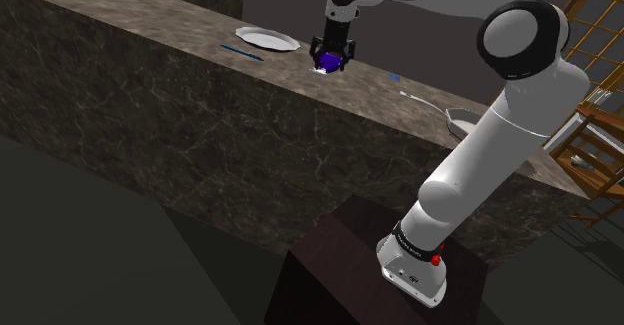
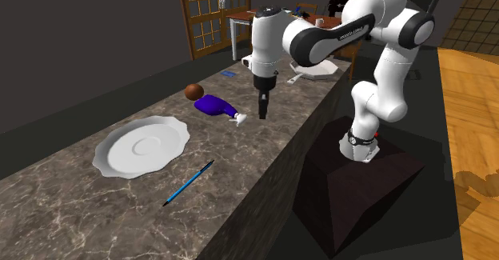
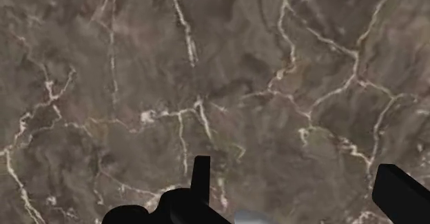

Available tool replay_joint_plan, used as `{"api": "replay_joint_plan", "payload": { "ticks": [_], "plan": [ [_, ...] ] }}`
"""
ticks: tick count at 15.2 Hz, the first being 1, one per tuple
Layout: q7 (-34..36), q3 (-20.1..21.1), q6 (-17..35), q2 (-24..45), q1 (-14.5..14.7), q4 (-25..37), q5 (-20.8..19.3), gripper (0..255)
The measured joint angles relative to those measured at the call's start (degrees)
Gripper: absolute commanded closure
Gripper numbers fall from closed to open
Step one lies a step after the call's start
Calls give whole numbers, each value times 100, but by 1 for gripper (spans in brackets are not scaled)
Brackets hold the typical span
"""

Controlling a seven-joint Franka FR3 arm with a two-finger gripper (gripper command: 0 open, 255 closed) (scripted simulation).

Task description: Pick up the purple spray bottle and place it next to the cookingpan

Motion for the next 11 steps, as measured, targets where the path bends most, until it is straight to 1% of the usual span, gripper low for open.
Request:
{"api": "replay_joint_plan", "payload": {
  "ticks": [2, 7, 10, 11],
  "plan": [
    [182, -88, -72, 448, -89, 546, 25, 0],
    [628, -320, -164, 1384, -318, 1636, 149, 0],
    [858, -465, -400, 1983, -484, 2509, 263, 0],
    [920, -501, -426, 2144, -531, 2706, 295, 0]
  ]
}}
